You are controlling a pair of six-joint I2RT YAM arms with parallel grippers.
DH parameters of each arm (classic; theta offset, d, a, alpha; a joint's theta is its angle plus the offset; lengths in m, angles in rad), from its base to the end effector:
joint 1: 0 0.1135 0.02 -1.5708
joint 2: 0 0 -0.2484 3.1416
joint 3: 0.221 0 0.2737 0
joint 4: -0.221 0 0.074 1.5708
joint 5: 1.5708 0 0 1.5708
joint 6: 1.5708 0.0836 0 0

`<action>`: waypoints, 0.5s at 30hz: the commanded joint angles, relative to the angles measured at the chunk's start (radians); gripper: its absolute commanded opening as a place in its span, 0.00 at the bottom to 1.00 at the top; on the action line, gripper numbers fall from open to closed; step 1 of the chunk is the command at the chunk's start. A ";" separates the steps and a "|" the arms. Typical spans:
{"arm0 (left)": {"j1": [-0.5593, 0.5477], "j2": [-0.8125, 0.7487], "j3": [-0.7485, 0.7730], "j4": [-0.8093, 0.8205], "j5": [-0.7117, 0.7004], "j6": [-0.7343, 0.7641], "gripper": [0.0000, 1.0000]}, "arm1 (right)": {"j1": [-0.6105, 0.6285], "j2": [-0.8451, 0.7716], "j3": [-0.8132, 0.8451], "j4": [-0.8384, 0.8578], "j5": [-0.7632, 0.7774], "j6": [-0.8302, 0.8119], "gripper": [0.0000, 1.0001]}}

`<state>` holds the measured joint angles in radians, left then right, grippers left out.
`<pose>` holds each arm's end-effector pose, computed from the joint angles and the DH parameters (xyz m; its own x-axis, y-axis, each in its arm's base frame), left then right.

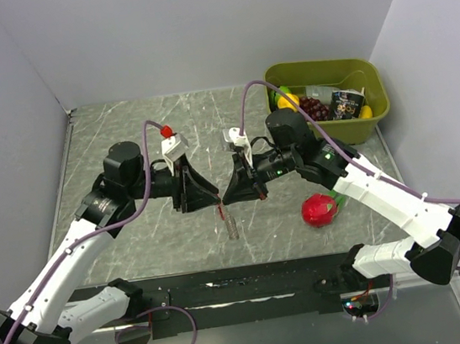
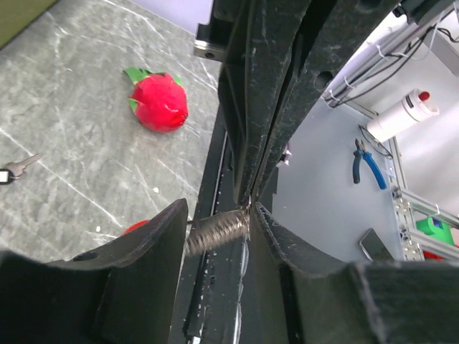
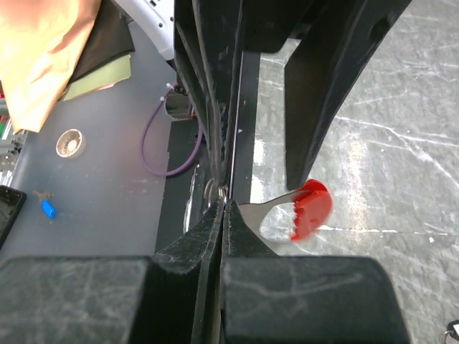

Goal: Put the keys on the keyring

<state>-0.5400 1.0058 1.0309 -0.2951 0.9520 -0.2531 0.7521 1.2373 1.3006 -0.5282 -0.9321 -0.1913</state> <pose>0.1970 -0.1975 0.3573 -0.4648 0.1093 -0.8787 0.8833 0.1252 -0.4517 0.1821 0.2622 0.3695 -0.1444 -0.2903 -0.9460 -0.9766 -0.1122 0.1834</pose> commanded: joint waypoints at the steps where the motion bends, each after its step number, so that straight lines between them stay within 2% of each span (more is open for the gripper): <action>1: -0.029 0.007 0.020 0.056 -0.007 -0.012 0.46 | -0.005 -0.036 0.000 0.060 -0.005 0.018 0.00; 3: -0.034 0.002 0.017 0.056 -0.015 -0.012 0.45 | -0.005 -0.032 0.000 0.057 -0.005 0.016 0.00; 6: -0.038 0.001 0.021 0.044 -0.027 -0.005 0.38 | -0.007 -0.030 0.000 0.057 -0.007 0.016 0.00; 9: -0.043 0.004 0.023 0.025 -0.036 0.005 0.26 | -0.007 -0.032 -0.001 0.063 -0.008 0.016 0.00; 10: -0.043 0.004 0.021 0.019 -0.036 0.005 0.19 | -0.007 -0.035 -0.001 0.065 -0.013 0.016 0.00; 11: -0.043 0.005 0.020 0.019 -0.038 0.005 0.15 | -0.007 -0.036 -0.001 0.068 -0.013 0.018 0.00; 12: -0.046 0.010 0.017 0.017 -0.038 0.003 0.13 | -0.007 -0.036 -0.001 0.071 -0.014 0.019 0.00; 15: -0.054 0.016 0.018 0.016 -0.044 0.002 0.16 | -0.010 -0.038 -0.001 0.077 -0.017 0.026 0.00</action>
<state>-0.5842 1.0119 1.0309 -0.2905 0.9367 -0.2569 0.7433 1.2346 1.2991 -0.5194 -0.9161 -0.1795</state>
